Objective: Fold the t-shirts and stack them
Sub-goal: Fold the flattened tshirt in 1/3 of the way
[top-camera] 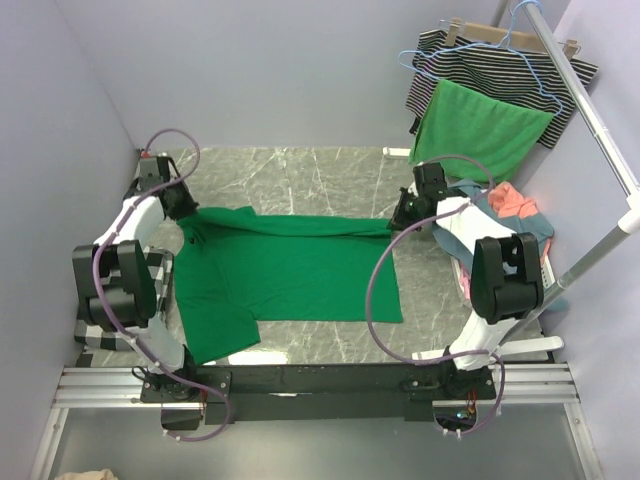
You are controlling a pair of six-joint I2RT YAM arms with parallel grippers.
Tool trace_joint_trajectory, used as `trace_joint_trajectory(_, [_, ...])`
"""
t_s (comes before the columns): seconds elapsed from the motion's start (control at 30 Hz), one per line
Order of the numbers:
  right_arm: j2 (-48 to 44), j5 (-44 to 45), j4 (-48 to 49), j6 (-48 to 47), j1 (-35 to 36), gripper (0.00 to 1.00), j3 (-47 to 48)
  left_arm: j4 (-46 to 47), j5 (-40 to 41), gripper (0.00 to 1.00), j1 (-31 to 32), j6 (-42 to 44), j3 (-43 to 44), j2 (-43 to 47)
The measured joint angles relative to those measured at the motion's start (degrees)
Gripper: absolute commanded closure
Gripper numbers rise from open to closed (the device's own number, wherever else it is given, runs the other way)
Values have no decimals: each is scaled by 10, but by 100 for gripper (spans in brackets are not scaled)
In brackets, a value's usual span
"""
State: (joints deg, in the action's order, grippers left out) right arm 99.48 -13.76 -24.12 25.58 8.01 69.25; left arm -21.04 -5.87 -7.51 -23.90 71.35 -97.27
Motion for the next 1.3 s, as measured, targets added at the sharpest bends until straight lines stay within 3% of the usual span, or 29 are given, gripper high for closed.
trace_joint_trajectory(0.03, [-6,7,-2,0,1,100,-9,0,5,99,2,-4,-17,9])
trace_joint_trajectory(0.07, [-13,14,-3,0,1,85,-18,-1,10,99,3,-7,-30,16])
trace_joint_trajectory(0.13, [-26,30,-9,3,1,66,-34,-2,23,86,7,-11,-56,28])
trace_joint_trajectory(0.17, [-29,36,-10,5,1,54,-39,-5,30,74,9,-14,-67,31])
trace_joint_trajectory(0.2, [-30,42,-14,6,1,52,-43,-8,39,62,11,-15,-75,33])
trace_joint_trajectory(0.27, [-28,56,-19,8,1,45,-45,-18,61,60,18,-22,-86,34])
trace_joint_trajectory(0.3, [-28,62,-21,7,1,44,-45,-30,79,42,23,-28,-87,33])
trace_joint_trajectory(0.33, [-27,71,-24,9,1,42,-45,-37,96,34,27,-32,-87,33])
trace_joint_trajectory(0.37, [-28,78,-25,10,1,40,-45,-40,108,17,30,-32,-87,34])
trace_joint_trajectory(0.4, [-28,84,-27,11,1,39,-44,-40,120,14,32,-38,-87,35])
trace_joint_trajectory(0.57, [-27,82,-30,8,5,39,-10,-42,142,6,35,-44,-68,53])
trace_joint_trajectory(0.67, [-12,56,-28,3,13,40,44,-37,125,7,35,-42,-14,41])
trace_joint_trajectory(0.9, [80,5,-10,0,73,41,151,-17,49,12,40,-14,140,-97])
trace_joint_trajectory(1.1, [133,-21,-12,0,112,41,170,-43,10,15,41,13,161,-190])
trace_joint_trajectory(1.3, [144,-29,-16,0,116,41,170,-63,-9,23,41,37,161,-205])
